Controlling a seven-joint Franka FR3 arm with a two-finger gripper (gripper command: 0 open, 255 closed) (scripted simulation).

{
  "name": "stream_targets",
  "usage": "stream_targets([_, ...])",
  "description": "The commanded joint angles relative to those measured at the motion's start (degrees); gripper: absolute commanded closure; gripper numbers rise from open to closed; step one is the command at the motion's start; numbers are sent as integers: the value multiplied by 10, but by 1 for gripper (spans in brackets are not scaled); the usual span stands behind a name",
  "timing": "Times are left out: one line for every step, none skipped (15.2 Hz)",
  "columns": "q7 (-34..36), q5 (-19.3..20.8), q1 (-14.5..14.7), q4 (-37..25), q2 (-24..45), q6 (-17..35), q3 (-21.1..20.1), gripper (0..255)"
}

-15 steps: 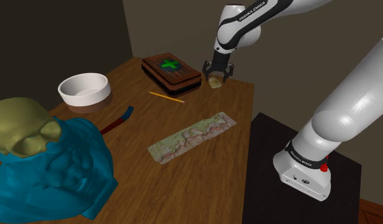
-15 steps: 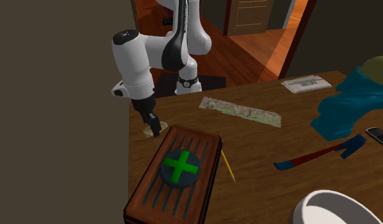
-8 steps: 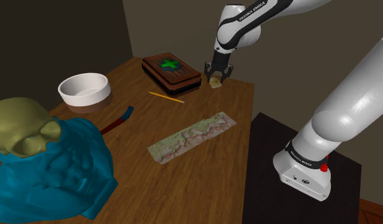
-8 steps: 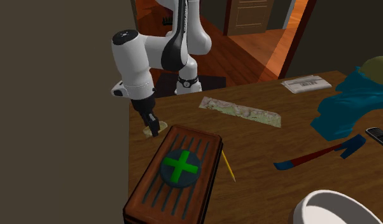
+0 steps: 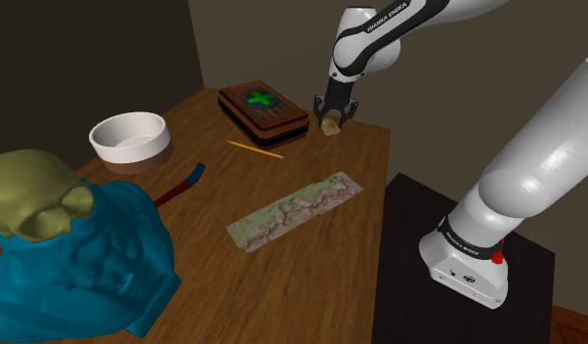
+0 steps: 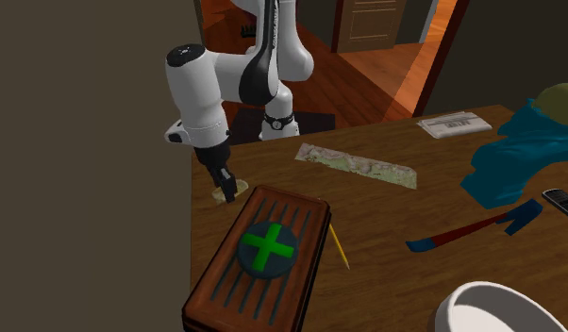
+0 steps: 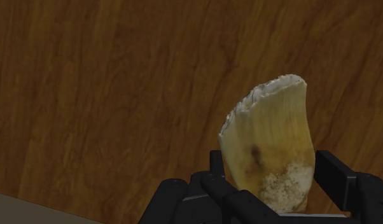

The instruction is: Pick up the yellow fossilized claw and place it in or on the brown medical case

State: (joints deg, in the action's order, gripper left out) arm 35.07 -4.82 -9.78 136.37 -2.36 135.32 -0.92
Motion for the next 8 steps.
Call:
stream_targets([1,0,0,-2,-4,-7,0,255])
stream_targets([1,1,0,-5,-9,-15,0,255])
stream_targets([2,1,0,-8,-14,-23,0,255])
stream_targets([3,2,0,-11,-19,-31,0,255])
stream_targets([3,2,0,-15,-24,-39,0,255])
stream_targets([4,3,0,-18,-28,-47,0,255])
stream_targets([5,3,0,-22,-33,-55,0,255])
stream_targets([5,4,0,-26,-37,-63,0,255])
